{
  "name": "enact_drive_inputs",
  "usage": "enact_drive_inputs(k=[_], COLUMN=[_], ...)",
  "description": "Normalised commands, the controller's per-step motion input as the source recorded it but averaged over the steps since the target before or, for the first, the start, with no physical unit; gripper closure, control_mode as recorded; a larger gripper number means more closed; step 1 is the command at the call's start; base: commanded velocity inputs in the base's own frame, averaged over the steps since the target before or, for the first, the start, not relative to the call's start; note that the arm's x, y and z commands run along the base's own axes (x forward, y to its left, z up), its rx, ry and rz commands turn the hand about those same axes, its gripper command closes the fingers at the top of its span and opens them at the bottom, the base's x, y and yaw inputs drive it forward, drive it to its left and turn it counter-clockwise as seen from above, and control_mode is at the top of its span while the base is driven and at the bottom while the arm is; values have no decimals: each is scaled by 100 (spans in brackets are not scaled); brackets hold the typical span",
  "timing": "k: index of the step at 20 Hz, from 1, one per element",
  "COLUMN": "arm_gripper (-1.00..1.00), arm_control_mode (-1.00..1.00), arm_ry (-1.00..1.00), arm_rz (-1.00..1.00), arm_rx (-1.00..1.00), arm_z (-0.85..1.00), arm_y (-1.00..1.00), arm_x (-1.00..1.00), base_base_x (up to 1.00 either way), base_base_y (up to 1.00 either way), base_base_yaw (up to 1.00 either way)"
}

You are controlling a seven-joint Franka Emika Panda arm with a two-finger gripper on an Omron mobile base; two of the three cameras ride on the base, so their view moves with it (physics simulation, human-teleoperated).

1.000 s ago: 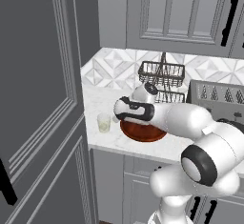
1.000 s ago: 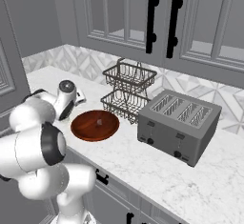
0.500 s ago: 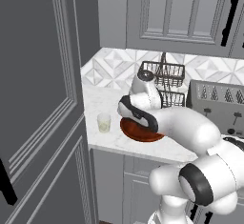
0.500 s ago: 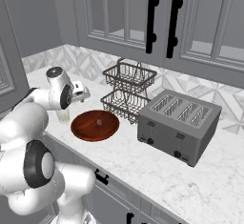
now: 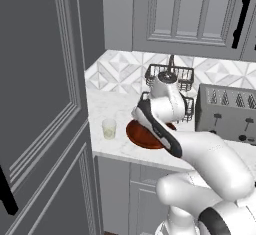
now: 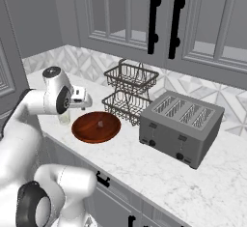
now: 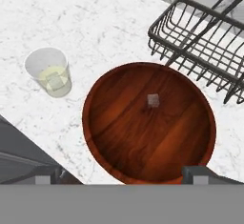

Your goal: Grab a lemon wedge from the fridge and one ice cube from the ice bowl, and put them in the glass of lemonade.

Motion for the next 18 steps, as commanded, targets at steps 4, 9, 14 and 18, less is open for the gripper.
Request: enact_drive_inputs(k=[4,9,14,18], arm_gripper=[-100,-100,-100,-100], arm_control_mode=[-100,-100,-100,-100], arm_ry=[-4,0,-4,-4], arm_rz=[-6,-5,-21,1], arm_rx=[5,2,5,2], arm_z=[0,0,0,1], arm_y=[-7,-9,-49,-32], arm_x=[-41,-43,-81,-23], base_base_x=[0,0,0,0], base_base_y=[0,0,0,0], base_base_yaw=[0,0,0,0])
